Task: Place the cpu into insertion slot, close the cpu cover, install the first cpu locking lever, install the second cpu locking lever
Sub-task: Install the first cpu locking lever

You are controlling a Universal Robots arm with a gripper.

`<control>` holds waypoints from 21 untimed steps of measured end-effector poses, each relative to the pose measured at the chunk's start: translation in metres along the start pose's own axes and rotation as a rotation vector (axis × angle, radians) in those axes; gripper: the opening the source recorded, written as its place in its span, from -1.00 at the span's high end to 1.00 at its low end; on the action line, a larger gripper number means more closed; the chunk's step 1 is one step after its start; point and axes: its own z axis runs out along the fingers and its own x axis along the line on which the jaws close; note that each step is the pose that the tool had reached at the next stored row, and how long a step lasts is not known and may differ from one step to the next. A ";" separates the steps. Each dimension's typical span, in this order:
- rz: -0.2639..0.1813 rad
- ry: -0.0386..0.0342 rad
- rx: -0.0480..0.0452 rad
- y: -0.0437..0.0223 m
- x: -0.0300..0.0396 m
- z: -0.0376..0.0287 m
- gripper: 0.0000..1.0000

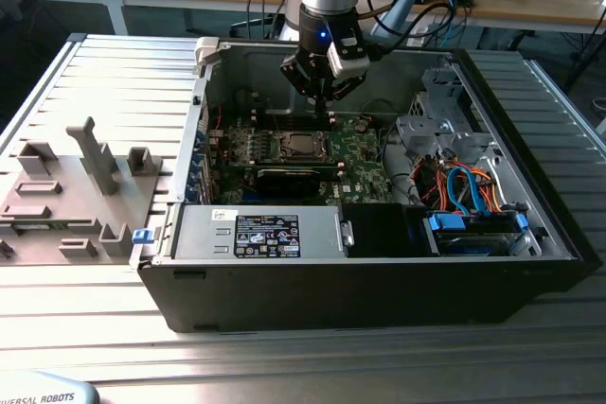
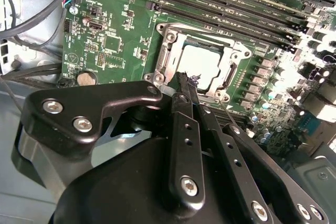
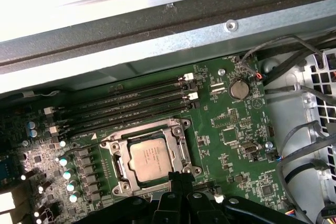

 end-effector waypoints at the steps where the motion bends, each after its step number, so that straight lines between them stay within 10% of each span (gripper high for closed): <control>1: -0.001 -0.0001 -0.0001 0.0000 0.0000 0.0000 0.79; 21: -0.028 -0.0010 -0.0013 0.0000 0.0000 0.0002 0.79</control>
